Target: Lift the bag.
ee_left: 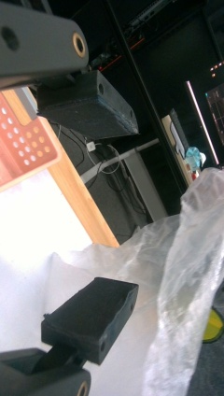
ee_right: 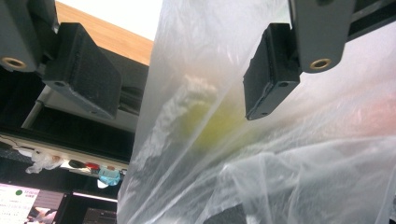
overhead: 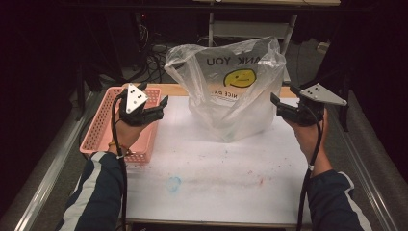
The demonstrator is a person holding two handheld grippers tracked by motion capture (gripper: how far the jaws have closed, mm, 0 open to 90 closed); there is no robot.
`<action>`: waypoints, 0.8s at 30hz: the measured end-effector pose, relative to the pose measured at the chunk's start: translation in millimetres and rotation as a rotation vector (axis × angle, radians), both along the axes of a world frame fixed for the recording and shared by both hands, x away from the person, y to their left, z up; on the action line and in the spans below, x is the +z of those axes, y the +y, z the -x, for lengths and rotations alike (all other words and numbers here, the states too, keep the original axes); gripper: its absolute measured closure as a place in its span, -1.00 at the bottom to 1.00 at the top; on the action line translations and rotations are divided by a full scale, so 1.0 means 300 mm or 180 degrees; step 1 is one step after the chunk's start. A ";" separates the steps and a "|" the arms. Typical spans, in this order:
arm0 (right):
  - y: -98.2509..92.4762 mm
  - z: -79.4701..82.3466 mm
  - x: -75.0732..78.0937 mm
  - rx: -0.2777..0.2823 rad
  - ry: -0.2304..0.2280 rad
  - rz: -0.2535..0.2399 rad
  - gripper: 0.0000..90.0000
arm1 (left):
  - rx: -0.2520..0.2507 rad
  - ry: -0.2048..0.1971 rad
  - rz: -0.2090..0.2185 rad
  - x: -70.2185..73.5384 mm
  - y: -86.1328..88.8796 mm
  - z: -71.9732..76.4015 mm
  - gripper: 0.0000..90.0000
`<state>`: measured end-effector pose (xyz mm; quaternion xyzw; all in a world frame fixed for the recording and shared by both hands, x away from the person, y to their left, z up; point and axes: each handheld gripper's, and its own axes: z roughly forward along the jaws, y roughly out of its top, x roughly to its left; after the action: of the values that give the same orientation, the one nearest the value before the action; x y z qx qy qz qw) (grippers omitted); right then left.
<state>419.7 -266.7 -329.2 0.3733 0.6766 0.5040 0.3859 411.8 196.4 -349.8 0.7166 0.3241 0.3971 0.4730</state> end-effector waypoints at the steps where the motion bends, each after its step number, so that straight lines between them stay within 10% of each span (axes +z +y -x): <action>1: 0.001 0.004 -0.006 0.0007 0.0009 0.0000 -0.39 | -0.0008 0.0003 0.0011 -0.004 0.003 0.006 -0.55; 24: 0.002 0.093 -0.092 0.0199 0.0011 0.0076 -0.58 | -0.0168 0.0166 -0.0202 -0.106 0.020 0.095 -0.66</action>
<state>391.7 -266.0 -356.7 0.3481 0.6946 0.5071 0.3732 383.3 202.3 -381.6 0.7497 0.3045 0.3758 0.4517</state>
